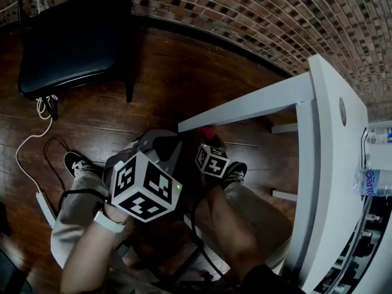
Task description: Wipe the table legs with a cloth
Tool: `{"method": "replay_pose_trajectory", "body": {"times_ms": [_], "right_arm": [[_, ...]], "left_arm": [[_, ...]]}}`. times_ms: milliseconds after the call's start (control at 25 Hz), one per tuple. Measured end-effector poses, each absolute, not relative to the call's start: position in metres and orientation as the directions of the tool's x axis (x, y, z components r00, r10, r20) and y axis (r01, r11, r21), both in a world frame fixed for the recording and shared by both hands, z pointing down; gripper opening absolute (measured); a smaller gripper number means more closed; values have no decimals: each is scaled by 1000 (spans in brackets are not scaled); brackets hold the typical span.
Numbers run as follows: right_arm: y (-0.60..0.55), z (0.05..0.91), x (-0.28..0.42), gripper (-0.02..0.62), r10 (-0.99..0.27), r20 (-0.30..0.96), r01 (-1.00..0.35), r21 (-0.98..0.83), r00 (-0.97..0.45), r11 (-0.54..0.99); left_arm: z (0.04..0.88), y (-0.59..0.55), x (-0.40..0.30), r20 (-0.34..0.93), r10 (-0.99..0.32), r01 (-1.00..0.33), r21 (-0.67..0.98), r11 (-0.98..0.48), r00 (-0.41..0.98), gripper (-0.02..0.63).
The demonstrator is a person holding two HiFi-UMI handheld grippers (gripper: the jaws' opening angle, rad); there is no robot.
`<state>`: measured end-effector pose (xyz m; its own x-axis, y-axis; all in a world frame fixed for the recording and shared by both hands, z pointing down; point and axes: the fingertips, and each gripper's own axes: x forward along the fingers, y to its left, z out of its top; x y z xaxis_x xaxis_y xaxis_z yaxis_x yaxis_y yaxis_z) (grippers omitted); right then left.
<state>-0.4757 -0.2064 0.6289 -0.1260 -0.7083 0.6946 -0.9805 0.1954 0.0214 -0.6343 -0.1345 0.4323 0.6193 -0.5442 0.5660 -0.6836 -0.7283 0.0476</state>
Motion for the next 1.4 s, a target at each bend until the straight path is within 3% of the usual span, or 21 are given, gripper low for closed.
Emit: {"method": "replay_pose_trajectory", "body": {"times_ms": [320, 560, 960, 1120, 1400], "right_arm": [[-205, 501, -480, 107, -837, 527, -984, 6, -146, 176], [-202, 387, -500, 106, -926, 326, -981, -14, -189, 195], [-203, 271, -510, 107, -987, 60, -989, -13, -146, 145], [-199, 258, -505, 109, -995, 8, -995, -15, -99, 99], [-207, 271, -510, 120, -994, 31, -991, 79, -101, 103]], "left_arm": [[416, -138, -634, 517, -573, -671, 3, -742, 636, 2], [425, -134, -631, 501, -585, -676, -1, -737, 638, 2], [406, -133, -628, 431, -614, -663, -47, -747, 661, 2], [403, -135, -629, 420, -623, -670, -45, -741, 660, 2], [404, -136, -630, 429, -617, -666, -46, -745, 660, 2]]}}
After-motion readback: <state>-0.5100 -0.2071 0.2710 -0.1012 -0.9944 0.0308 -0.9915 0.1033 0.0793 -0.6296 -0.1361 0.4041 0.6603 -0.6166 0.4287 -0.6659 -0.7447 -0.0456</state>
